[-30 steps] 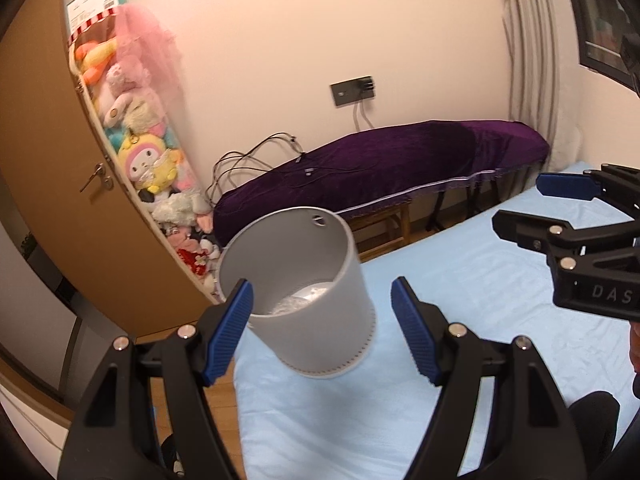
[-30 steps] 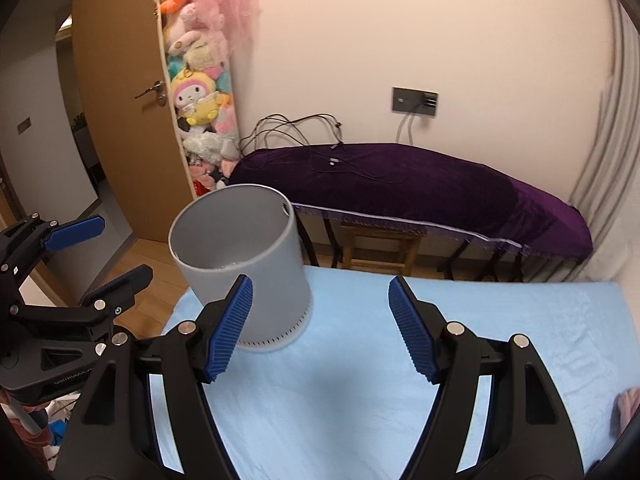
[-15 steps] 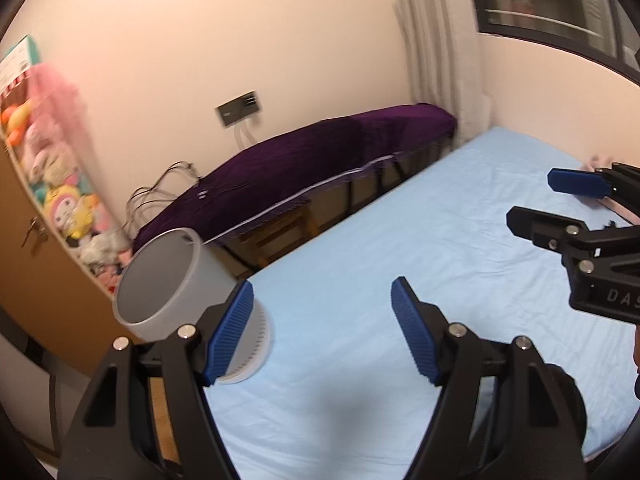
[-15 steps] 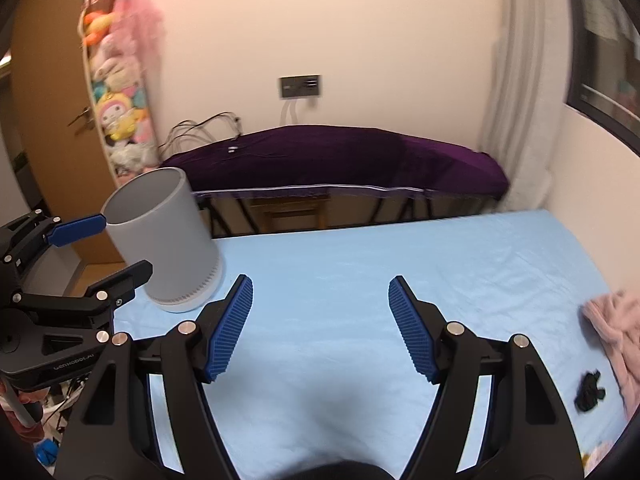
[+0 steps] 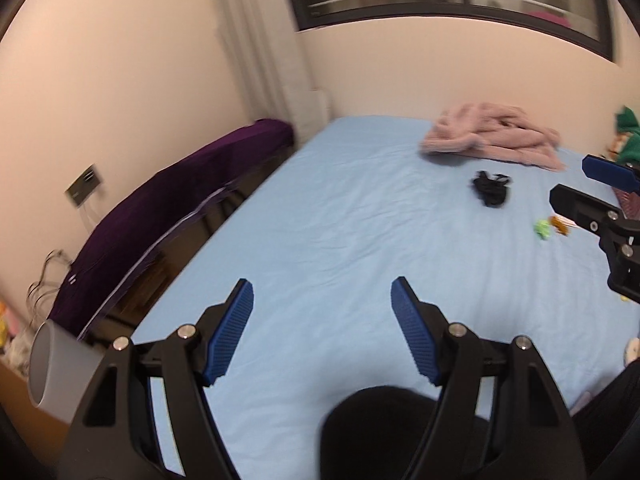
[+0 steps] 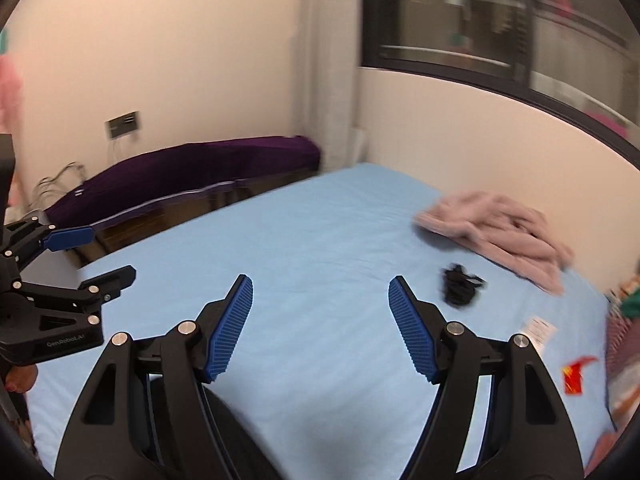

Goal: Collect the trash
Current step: 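Move both open grippers back over the bed toward the remaining items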

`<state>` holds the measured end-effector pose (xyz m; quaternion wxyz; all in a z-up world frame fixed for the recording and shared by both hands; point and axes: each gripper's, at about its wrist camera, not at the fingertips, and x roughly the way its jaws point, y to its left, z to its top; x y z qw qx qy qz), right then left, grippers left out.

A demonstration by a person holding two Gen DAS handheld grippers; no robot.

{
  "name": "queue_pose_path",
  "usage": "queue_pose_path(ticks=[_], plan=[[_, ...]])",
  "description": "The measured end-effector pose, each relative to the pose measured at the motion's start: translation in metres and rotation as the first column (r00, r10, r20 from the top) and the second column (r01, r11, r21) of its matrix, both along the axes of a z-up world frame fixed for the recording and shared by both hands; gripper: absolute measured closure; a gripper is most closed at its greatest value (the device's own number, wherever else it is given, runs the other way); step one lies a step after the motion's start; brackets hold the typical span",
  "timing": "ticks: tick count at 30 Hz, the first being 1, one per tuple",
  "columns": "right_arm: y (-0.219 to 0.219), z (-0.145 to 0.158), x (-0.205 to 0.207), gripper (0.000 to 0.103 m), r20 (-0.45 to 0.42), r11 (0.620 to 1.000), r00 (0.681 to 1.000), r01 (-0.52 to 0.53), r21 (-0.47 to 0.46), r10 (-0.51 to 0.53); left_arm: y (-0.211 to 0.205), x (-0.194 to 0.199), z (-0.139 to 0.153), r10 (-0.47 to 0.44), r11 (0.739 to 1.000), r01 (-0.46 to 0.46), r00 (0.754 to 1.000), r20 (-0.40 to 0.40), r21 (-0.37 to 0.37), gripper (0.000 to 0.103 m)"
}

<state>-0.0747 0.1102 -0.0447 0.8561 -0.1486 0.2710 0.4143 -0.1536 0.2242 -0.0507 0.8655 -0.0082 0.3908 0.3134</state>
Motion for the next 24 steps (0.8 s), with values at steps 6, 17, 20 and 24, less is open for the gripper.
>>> queue_pose_path(ticks=[6,17,20,24], plan=[[-0.106,-0.018,0.051,0.034,0.034,0.971,0.971,0.237,-0.025,-0.236,-0.075,0.076,-0.016,-0.205,0.978,0.205,0.979,0.001,-0.045,0.031],[-0.295,-0.082,0.122,0.037,-0.007,0.816,0.821,0.566,-0.112,-0.571,-0.183,0.177,-0.057,-0.461,0.882,0.455,0.887,-0.026,-0.120,0.031],[-0.323,-0.101,0.130,0.038,-0.012,0.781,0.787,0.610,-0.137,-0.617,-0.211,0.204,-0.075,-0.513,0.851,0.504,0.858,-0.034,-0.149,0.031],[-0.348,-0.126,0.143,0.039,-0.011,0.742,0.752,0.648,-0.175,-0.659,-0.251,0.238,-0.098,-0.577,0.810,0.563,0.815,-0.051,-0.167,0.031]])
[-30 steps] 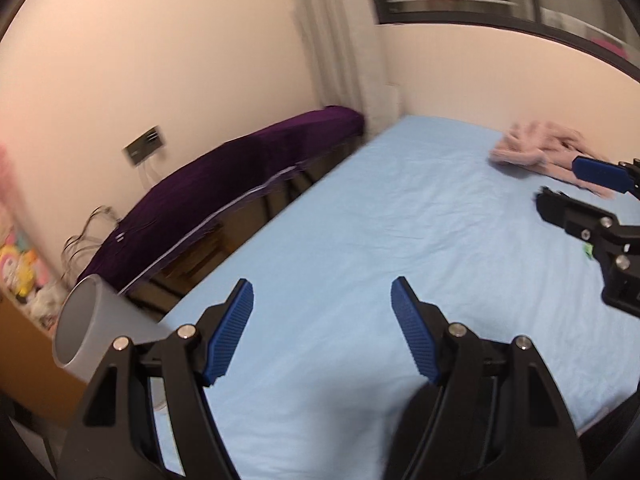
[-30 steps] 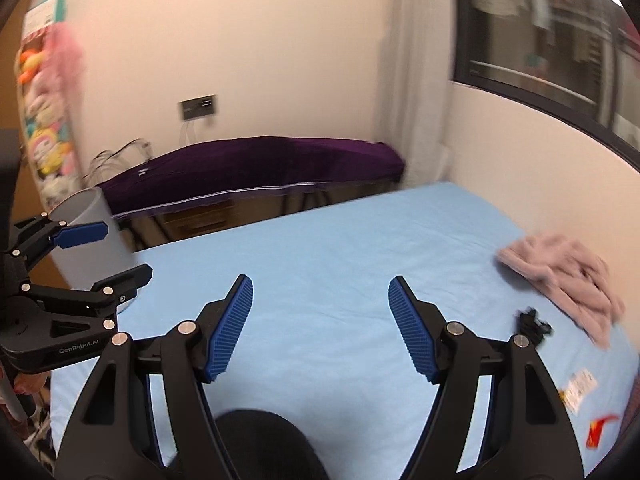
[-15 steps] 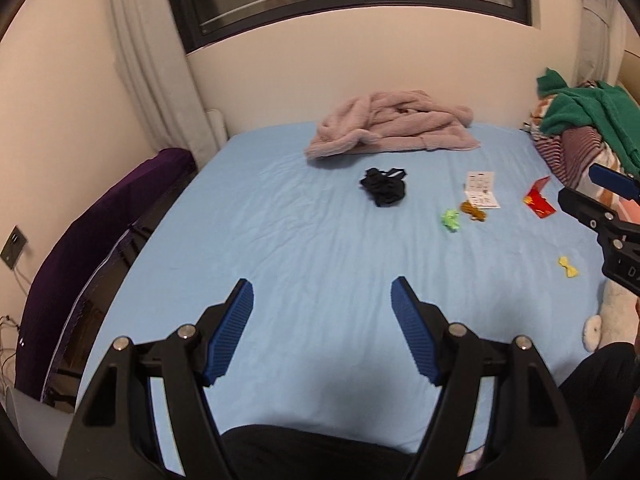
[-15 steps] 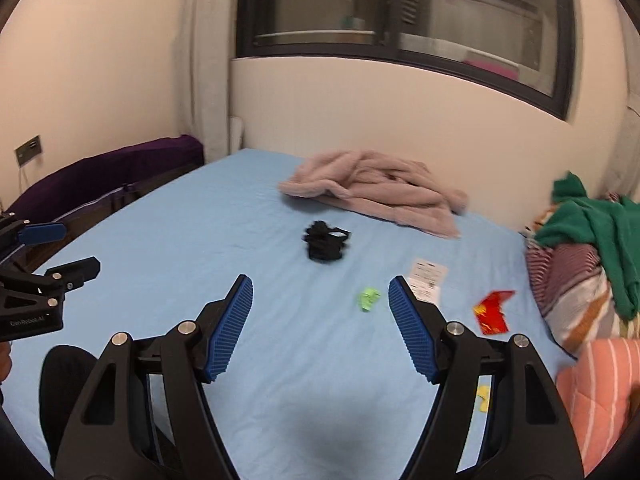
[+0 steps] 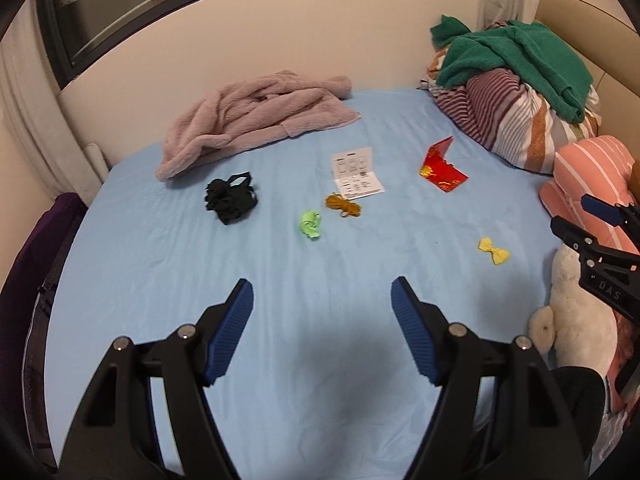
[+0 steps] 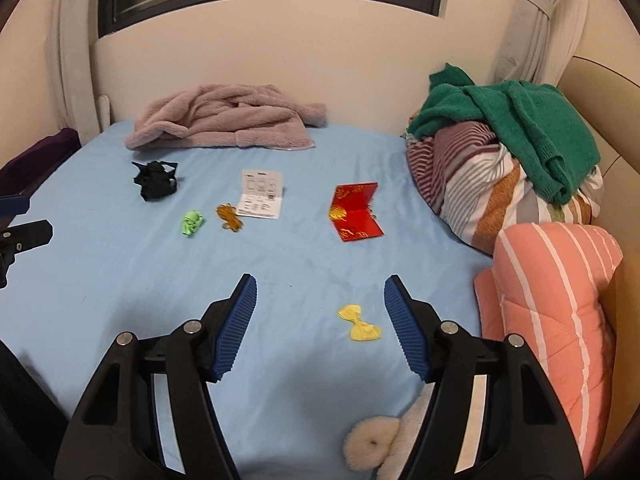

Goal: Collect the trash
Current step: 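Move both open grippers back over the bed toward the remaining items, then grasp the yellow bow with the right gripper while the left grasps the red envelope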

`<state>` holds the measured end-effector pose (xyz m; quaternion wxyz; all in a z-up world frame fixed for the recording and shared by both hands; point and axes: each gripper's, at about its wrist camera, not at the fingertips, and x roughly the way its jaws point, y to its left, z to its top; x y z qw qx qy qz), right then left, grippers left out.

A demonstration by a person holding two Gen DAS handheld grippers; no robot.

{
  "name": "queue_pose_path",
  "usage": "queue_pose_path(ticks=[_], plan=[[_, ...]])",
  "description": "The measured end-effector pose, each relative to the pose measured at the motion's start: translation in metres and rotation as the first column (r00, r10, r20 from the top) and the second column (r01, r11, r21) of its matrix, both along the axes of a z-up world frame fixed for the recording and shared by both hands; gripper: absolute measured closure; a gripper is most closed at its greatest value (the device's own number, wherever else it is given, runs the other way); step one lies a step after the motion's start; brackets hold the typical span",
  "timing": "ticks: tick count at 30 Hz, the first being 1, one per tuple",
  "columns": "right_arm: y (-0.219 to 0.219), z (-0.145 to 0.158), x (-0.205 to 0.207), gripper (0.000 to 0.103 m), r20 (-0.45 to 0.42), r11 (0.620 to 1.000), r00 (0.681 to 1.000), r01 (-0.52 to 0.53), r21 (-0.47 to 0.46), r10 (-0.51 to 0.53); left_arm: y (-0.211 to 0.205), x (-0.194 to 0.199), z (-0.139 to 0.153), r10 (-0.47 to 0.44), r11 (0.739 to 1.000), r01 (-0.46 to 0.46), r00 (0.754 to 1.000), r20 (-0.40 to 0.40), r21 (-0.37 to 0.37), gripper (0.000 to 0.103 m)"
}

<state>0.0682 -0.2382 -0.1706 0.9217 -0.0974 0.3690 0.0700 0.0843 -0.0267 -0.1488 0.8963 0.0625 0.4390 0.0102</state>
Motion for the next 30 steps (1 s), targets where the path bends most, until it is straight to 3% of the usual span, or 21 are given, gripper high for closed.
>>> queue_pose_path(ticks=[12,23,30], plan=[[-0.026,-0.072,0.045,0.040,-0.092,0.998,0.994,0.059,-0.036,-0.062,-0.061,0.068,-0.066,-0.119,0.993,0.117,0.990,-0.075,-0.031,0.031],[-0.037,-0.153,0.091,0.043,-0.213,0.996,0.973,0.085,-0.038,-0.091,-0.081,0.115,-0.127,-0.140,0.990,0.142,0.980,-0.143,0.001,0.031],[-0.040,-0.186,0.109,0.047,-0.270,0.994,0.957,0.100,-0.046,-0.109,-0.090,0.143,-0.155,-0.146,0.989,0.148,0.974,-0.172,-0.002,0.031]])
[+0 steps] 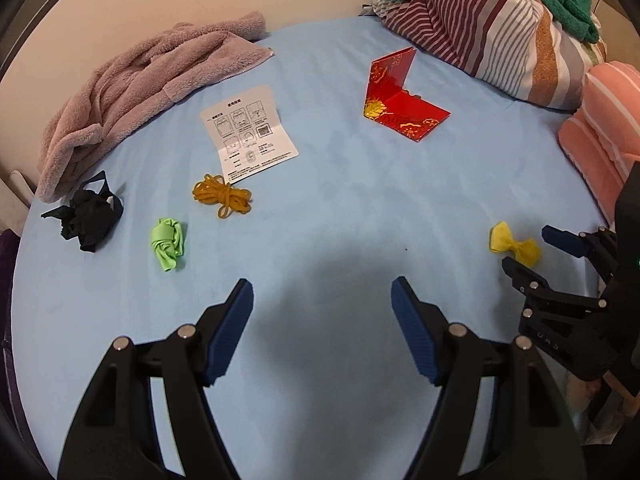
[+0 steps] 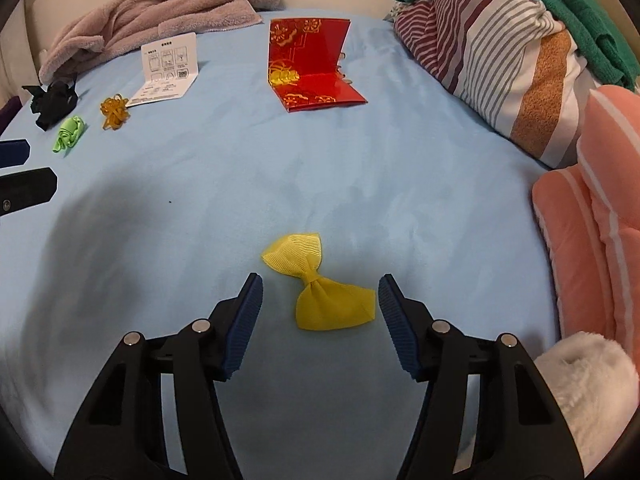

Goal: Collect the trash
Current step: 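Grasp the yellow bow with the right gripper while the left grasps the red envelope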

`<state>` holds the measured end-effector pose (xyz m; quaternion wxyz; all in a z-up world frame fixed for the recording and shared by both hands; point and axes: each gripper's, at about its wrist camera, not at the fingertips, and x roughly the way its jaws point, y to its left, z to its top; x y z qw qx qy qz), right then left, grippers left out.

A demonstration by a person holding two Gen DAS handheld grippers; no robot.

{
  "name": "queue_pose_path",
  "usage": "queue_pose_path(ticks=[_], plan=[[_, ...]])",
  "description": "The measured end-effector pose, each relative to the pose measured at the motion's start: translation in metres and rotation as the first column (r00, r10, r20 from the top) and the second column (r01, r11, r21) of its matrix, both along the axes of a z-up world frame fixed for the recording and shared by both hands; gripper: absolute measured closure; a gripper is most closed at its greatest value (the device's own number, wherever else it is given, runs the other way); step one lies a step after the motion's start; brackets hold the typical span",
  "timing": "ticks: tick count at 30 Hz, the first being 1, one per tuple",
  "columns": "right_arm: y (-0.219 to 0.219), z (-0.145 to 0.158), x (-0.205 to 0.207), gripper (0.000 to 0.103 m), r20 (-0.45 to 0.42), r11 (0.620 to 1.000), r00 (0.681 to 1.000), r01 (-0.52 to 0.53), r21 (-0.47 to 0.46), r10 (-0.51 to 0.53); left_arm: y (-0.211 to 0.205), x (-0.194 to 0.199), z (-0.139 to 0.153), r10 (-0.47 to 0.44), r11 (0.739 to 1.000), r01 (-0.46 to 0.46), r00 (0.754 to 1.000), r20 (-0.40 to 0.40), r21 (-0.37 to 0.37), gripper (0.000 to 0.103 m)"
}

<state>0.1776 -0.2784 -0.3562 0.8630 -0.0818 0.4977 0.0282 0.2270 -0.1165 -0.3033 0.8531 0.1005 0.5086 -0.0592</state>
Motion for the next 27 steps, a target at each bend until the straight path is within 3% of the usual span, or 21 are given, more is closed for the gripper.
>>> queue_pose_path(ticks=[4,9,16,27], plan=[[-0.003,-0.012,0.005,0.054,-0.010,1.000,1.000,0.002,0.023,-0.002,-0.006,0.014,-0.011,-0.007,1.000,0.007,1.000,-0.005,-0.004,0.031],[0.000,-0.008,0.016,0.091,0.012,0.999,1.000,-0.014,0.043,0.013,-0.014,0.029,-0.019,-0.019,1.000,0.019,1.000,-0.004,-0.005,0.031],[-0.008,0.001,0.041,0.093,0.040,0.997,0.999,0.012,0.073,-0.015,-0.022,0.053,-0.019,-0.033,0.999,0.034,0.999,0.022,-0.007,0.031],[-0.012,0.044,0.094,0.093,0.152,0.997,0.988,0.010,0.075,-0.022,-0.034,0.112,-0.010,-0.049,0.999,0.050,0.994,0.100,-0.009,0.031]])
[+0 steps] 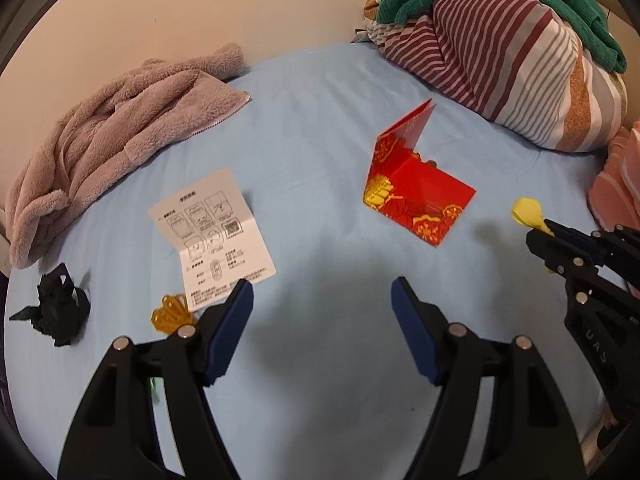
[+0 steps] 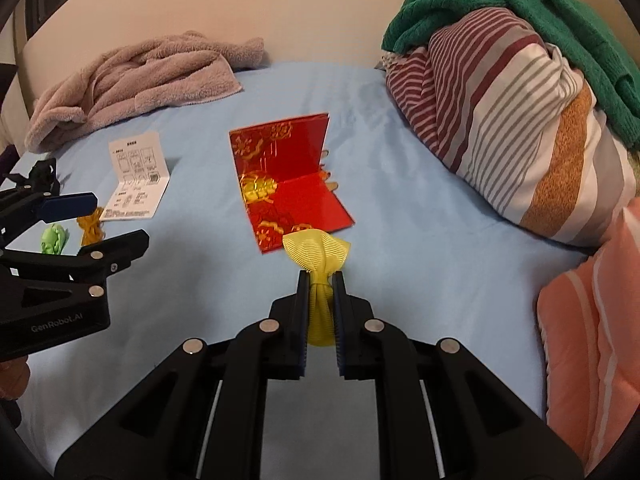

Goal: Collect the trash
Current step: 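Grasp the yellow bow with the right gripper while the left grasps the red envelope, then carry the red envelope and yellow bow in both grippers over the grey bin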

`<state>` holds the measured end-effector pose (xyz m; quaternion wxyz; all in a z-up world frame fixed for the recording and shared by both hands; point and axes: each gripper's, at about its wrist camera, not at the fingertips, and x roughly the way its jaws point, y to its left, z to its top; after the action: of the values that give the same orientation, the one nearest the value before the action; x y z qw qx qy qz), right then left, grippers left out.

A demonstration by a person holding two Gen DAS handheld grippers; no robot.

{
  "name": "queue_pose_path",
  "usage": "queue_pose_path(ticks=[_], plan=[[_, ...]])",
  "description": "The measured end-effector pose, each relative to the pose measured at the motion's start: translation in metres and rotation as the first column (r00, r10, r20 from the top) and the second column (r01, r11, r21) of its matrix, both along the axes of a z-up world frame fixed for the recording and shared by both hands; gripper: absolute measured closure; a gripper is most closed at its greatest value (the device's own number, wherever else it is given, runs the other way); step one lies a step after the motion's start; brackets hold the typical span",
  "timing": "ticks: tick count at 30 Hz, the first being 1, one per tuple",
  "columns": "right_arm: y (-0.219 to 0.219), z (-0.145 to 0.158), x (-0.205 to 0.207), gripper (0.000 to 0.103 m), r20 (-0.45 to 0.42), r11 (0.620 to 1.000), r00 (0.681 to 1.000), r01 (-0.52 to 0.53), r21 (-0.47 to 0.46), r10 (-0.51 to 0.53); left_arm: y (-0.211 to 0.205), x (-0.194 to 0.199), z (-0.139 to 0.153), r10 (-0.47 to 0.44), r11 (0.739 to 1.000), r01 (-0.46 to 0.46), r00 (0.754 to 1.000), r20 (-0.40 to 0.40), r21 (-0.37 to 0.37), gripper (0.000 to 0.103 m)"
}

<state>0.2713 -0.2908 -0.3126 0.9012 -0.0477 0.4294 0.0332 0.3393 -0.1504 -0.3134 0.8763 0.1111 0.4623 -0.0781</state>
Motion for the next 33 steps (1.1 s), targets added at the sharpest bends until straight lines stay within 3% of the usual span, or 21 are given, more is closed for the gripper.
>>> queue_pose_path(ticks=[12,18,19,21,24,26,33], plan=[[-0.020,-0.007,0.055,0.093,0.005,1.000,1.000,0.027,-0.008,-0.027,-0.047,0.073,-0.031,-0.106,0.993,0.105,0.994,0.023,0.044,0.031],[-0.033,-0.018,0.065,0.093,-0.016,0.999,0.999,0.051,0.019,-0.051,-0.064,0.105,-0.038,-0.134,0.991,0.134,0.991,0.017,-0.024,0.033],[-0.035,-0.019,0.066,0.093,-0.020,0.998,0.998,0.053,0.022,-0.053,-0.067,0.107,-0.039,-0.143,0.989,0.143,0.990,0.019,-0.034,0.035],[-0.037,-0.023,0.068,0.093,-0.026,0.998,0.998,0.056,0.026,-0.055,-0.071,0.110,-0.041,-0.156,0.987,0.156,0.988,0.011,-0.042,0.068],[-0.037,-0.024,0.069,0.093,-0.029,0.998,0.998,0.056,0.030,-0.055,-0.072,0.109,-0.047,-0.170,0.983,0.169,0.985,-0.020,-0.067,0.094],[-0.037,-0.023,0.069,0.093,-0.026,0.998,0.998,0.056,0.034,-0.055,-0.073,0.102,-0.047,-0.180,0.983,0.179,0.984,-0.013,-0.052,0.100],[-0.031,-0.017,0.059,0.093,-0.023,0.998,0.998,0.053,0.044,-0.052,-0.056,0.068,-0.038,-0.153,0.987,0.152,0.988,-0.011,-0.047,0.101]])
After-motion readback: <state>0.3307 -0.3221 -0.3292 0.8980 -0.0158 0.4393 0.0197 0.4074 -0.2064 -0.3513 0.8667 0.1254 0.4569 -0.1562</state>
